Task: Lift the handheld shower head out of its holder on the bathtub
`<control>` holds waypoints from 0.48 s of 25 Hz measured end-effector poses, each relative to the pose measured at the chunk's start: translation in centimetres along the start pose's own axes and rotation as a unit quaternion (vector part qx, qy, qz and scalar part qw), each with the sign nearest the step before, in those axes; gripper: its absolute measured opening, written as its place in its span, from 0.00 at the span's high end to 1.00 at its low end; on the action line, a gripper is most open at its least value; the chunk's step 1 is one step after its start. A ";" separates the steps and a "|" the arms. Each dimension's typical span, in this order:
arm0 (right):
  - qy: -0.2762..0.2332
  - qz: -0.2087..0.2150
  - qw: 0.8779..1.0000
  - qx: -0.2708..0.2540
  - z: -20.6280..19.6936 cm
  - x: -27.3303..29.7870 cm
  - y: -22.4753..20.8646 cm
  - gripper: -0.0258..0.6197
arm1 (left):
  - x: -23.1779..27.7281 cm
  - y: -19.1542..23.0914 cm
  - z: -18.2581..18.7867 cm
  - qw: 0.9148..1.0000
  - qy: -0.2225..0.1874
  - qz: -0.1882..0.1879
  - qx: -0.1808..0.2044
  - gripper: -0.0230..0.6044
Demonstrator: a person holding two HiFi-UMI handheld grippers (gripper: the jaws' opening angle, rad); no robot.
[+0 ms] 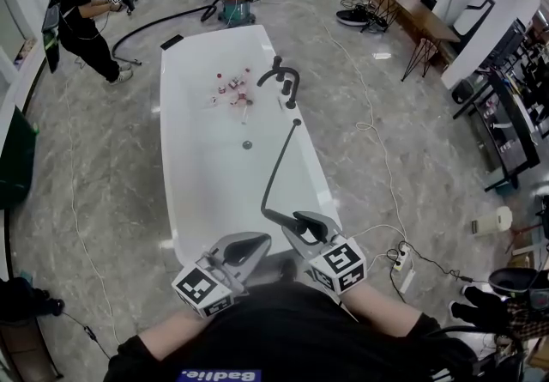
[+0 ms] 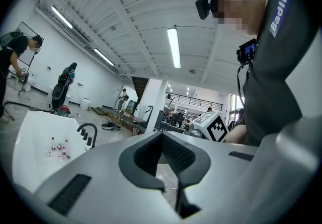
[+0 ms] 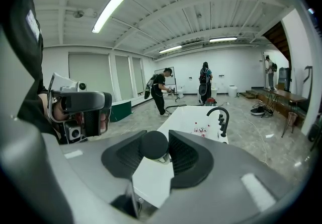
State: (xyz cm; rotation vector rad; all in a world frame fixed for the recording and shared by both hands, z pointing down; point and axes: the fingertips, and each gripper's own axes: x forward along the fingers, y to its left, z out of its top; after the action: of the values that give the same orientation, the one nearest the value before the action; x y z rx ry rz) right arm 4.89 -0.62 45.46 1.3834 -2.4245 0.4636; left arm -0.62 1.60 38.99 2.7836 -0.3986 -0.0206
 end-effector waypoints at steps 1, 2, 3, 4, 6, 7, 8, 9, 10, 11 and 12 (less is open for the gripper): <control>0.000 0.001 1.000 0.001 0.1 0.0 0.0 0.76 | 0.0 0.0 0.2 1.000 -0.001 -0.002 0.000 0.96; 0.000 0.001 1.000 0.002 0.2 0.0 0.0 0.76 | 0.0 -0.1 0.3 1.000 -0.002 -0.003 0.001 0.96; 0.000 0.002 1.000 0.002 0.3 0.0 0.0 0.76 | 0.0 -0.1 0.5 1.000 -0.003 -0.003 0.002 0.96; 0.001 0.002 1.000 0.002 0.3 0.0 0.0 0.76 | 0.1 -0.1 0.6 1.000 -0.003 -0.003 0.002 0.96; 0.001 0.004 1.000 0.000 0.2 -0.1 -0.2 0.76 | 0.2 -0.3 0.5 1.000 -0.001 -0.007 0.003 0.96; 0.001 0.004 1.000 -0.002 0.0 0.0 -0.3 0.76 | 0.3 -0.4 0.4 1.000 -0.001 -0.009 0.003 0.96; 0.001 0.005 1.000 -0.003 -0.1 0.0 -0.3 0.76 | 0.4 -0.4 0.3 1.000 -0.002 -0.009 0.004 0.96; 0.001 0.006 1.000 -0.003 -0.2 0.0 -0.4 0.75 | 0.4 -0.3 0.2 1.000 -0.002 -0.007 0.005 0.96; 0.001 0.006 1.000 -0.003 -0.3 0.0 -0.4 0.76 | 0.4 -0.2 0.2 1.000 -0.003 -0.004 0.006 0.96; 0.000 0.006 1.000 -0.002 -0.2 0.0 -0.5 0.76 | 0.4 -0.2 0.2 1.000 -0.003 -0.002 0.006 0.96; 0.000 0.005 1.000 -0.001 -0.2 -0.1 -0.5 0.76 | 0.4 -0.2 0.2 1.000 -0.002 -0.001 0.006 0.96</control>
State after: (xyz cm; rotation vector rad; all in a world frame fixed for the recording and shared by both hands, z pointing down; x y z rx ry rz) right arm 5.39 -0.76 45.64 1.3711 -2.4327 0.4634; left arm -0.18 1.60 38.71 2.7955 -0.3992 -0.0256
